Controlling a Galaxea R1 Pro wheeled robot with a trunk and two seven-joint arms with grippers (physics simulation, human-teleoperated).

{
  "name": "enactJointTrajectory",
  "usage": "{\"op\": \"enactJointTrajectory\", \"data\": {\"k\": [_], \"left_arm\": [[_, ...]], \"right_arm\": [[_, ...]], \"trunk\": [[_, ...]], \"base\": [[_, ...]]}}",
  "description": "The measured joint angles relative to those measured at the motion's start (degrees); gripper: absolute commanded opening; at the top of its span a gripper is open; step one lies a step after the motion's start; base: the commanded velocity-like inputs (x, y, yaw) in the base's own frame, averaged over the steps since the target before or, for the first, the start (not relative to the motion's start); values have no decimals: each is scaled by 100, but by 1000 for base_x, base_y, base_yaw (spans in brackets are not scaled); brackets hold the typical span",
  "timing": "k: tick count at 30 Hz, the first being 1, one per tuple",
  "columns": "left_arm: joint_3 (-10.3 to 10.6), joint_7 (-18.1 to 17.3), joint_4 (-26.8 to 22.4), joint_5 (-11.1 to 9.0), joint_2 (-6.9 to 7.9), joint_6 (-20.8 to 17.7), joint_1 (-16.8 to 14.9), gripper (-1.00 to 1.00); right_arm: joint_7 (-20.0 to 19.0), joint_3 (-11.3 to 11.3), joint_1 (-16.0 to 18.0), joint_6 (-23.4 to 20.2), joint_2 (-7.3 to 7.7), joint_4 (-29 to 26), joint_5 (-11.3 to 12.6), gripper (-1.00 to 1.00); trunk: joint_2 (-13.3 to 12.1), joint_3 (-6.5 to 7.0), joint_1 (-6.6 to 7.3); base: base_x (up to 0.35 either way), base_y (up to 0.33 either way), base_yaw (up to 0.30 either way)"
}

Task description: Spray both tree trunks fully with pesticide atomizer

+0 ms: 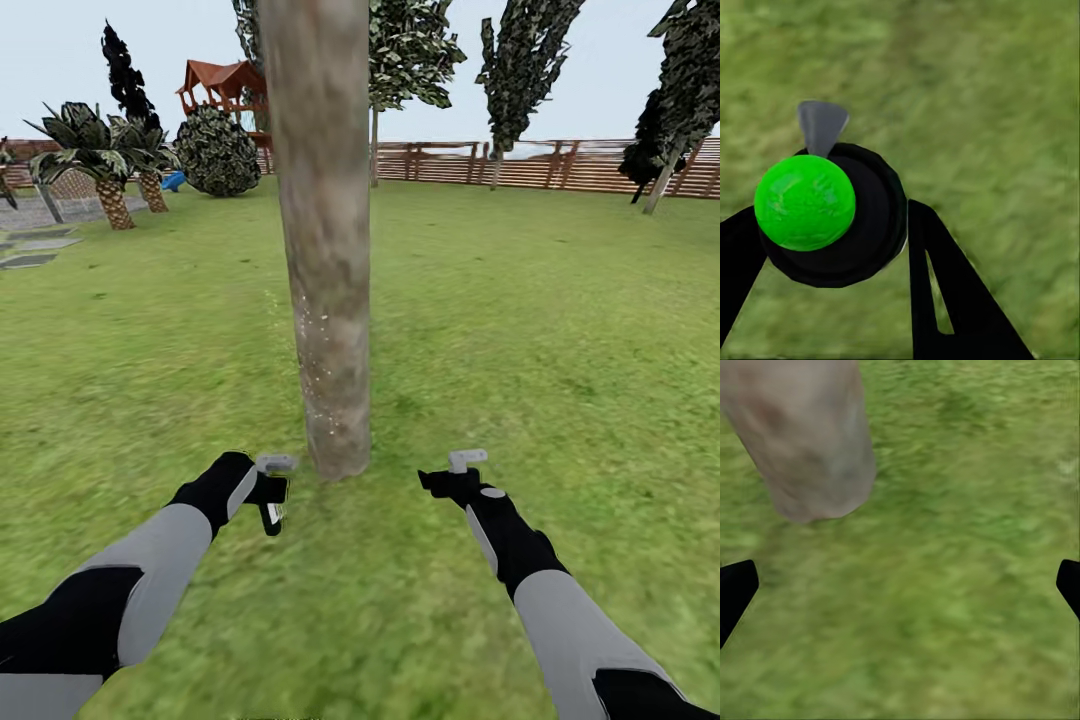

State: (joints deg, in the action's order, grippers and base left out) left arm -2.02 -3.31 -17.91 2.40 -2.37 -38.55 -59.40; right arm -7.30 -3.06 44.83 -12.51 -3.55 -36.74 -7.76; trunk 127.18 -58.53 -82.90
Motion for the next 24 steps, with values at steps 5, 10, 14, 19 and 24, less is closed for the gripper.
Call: {"op": "enactJointTrajectory", "data": {"k": [5,10,14,19,24], "left_arm": [[-3,154,17,-104,-19,727,346,-100],[-7,153,2,-239,-188,910,393,-100],[-3,157,6,-264,-321,934,396,-100],[2,157,2,-271,-339,927,397,-100],[2,157,6,-267,-357,926,397,-100]], "right_arm": [[0,4,0,-2,1,20,0,100],[-1,12,-2,-3,-23,43,13,100],[0,7,0,4,-26,47,10,100],[1,4,0,6,-27,48,7,100],[1,5,1,6,-27,48,3,100]], "trunk": [[0,0,0],[0,0,3],[0,-2,2],[0,-20,0],[0,-40,0]], "base": [[0,0,48],[179,-55,2],[192,-208,64],[18,-272,226],[0,-284,240]]}}
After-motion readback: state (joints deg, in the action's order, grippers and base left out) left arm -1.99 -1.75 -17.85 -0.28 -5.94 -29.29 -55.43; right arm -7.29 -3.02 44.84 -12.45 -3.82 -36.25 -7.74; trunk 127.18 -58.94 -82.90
